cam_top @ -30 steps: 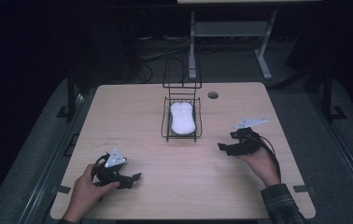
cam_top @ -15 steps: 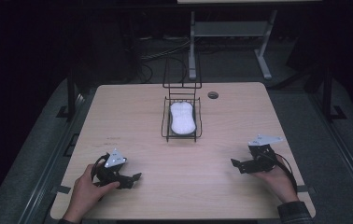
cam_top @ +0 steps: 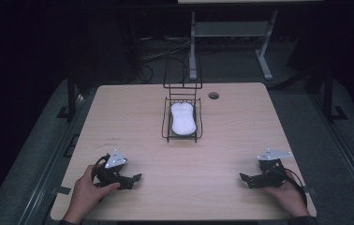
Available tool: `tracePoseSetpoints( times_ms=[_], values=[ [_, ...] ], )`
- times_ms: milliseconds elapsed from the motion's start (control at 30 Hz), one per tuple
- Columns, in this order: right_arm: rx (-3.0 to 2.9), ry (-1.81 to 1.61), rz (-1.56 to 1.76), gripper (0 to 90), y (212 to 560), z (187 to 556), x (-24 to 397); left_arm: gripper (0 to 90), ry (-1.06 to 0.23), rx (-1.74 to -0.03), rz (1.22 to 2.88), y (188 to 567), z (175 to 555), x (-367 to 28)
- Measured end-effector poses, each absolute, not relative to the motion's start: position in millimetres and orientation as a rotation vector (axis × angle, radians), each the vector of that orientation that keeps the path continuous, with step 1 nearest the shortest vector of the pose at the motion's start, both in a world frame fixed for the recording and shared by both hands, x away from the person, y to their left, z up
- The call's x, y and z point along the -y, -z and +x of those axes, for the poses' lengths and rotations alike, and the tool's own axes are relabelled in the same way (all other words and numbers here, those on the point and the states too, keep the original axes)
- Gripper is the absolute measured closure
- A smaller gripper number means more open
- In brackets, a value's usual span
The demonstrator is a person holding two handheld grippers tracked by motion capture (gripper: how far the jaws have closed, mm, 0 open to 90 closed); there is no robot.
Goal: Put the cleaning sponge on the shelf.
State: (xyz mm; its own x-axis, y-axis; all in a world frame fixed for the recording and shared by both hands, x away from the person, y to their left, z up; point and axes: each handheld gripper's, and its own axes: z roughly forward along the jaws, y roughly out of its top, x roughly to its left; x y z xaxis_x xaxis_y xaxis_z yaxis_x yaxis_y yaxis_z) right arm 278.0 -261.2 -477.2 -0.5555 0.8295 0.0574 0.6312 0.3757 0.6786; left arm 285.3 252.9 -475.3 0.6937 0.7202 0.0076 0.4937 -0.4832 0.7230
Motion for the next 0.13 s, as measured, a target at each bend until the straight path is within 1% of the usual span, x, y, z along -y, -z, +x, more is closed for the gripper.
tracePoseSetpoints(
  times_ms=[133],
  values=[
    [-2.340,-0.951,1.275,1.7,480.0,275.3,261.7,12.9,-0.405,-0.923,2.183,475.2,285.2,-252.8]
  ],
)
